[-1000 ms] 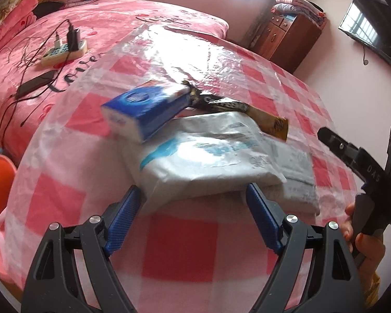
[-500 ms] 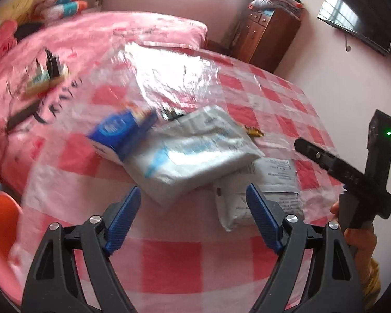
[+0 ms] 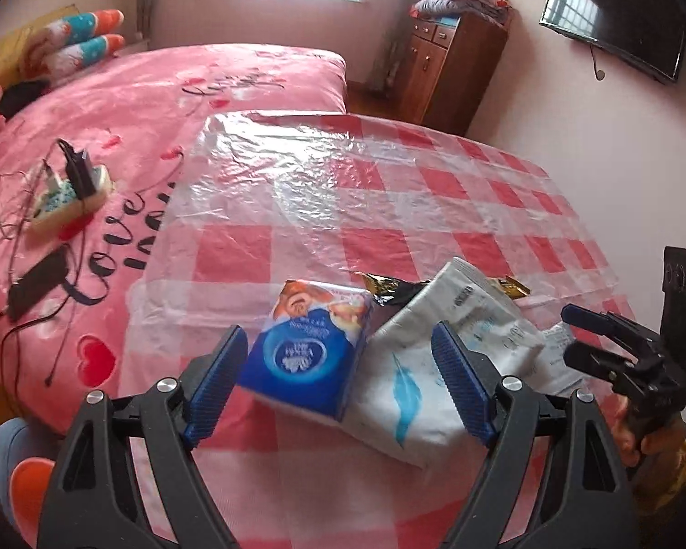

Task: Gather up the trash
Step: 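Grasp the blue Vinda tissue pack with the left gripper while the right gripper grasps the printed white pouch, then lift the tissue pack and white pouch off the table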

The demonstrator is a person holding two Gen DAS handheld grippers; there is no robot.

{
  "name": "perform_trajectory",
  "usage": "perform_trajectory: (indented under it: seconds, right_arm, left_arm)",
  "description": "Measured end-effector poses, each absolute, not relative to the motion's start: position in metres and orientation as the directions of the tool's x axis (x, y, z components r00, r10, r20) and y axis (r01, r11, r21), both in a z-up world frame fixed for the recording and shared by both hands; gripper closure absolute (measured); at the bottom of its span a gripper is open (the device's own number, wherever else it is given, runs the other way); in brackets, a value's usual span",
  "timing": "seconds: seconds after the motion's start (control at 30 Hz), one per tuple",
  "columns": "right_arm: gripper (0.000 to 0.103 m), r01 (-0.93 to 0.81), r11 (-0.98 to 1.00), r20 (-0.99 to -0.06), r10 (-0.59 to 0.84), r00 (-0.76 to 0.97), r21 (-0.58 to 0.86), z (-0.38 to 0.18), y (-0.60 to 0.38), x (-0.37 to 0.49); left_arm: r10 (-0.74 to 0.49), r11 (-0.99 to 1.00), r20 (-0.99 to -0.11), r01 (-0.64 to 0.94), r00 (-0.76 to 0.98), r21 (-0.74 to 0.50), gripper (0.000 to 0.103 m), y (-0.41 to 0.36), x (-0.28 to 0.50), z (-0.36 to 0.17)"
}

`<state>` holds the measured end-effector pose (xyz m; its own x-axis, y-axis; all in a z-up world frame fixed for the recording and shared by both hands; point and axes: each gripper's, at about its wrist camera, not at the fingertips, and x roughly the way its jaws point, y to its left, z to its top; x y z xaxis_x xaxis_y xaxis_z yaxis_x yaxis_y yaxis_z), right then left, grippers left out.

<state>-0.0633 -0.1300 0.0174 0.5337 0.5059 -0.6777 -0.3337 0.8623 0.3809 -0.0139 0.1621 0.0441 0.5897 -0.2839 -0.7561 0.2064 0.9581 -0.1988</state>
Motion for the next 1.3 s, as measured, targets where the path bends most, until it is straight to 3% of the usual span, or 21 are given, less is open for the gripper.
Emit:
perform_trajectory:
  seconds: [0.27, 0.4, 0.77, 1.1, 1.3]
  right_arm:
    - [0.010, -0.398, 0.851, -0.692, 0.515, 0.506, 0.343, 0.014, -0.115, -0.057]
    - [0.010, -0.431, 0.841, -0.714, 0.518, 0.471, 0.326, 0.011, -0.111, -0.059]
    - [0.010, -0.548, 0.768, -0.747, 0.568, 0.345, 0.331, 0.010, -0.098, -0.102]
    - [0.010, -0.558, 0.818, -0.786, 0.436, 0.439, 0.142, 0.005, -0.072, -0.115]
    - [0.010, -0.550, 0.828, -0.792, 0.409, 0.453, 0.113, 0.003, -0.067, -0.112]
  left_arm:
    - [-0.324, 0.946, -0.764, 0.219, 0.558, -0.241, 0.022, 0.164, 0.002, 0.026]
    - [-0.308, 0.951, -0.764, 0.190, 0.567, -0.242, 0.041, 0.167, 0.003, 0.020]
    - [-0.324, 0.943, -0.727, 0.143, 0.605, -0.301, 0.044, 0.172, -0.010, 0.018]
    - [-0.320, 0.936, -0.706, 0.093, 0.632, -0.340, 0.045, 0.184, -0.023, 0.017]
    - [-0.320, 0.930, -0.696, 0.071, 0.642, -0.362, 0.046, 0.195, -0.035, 0.016]
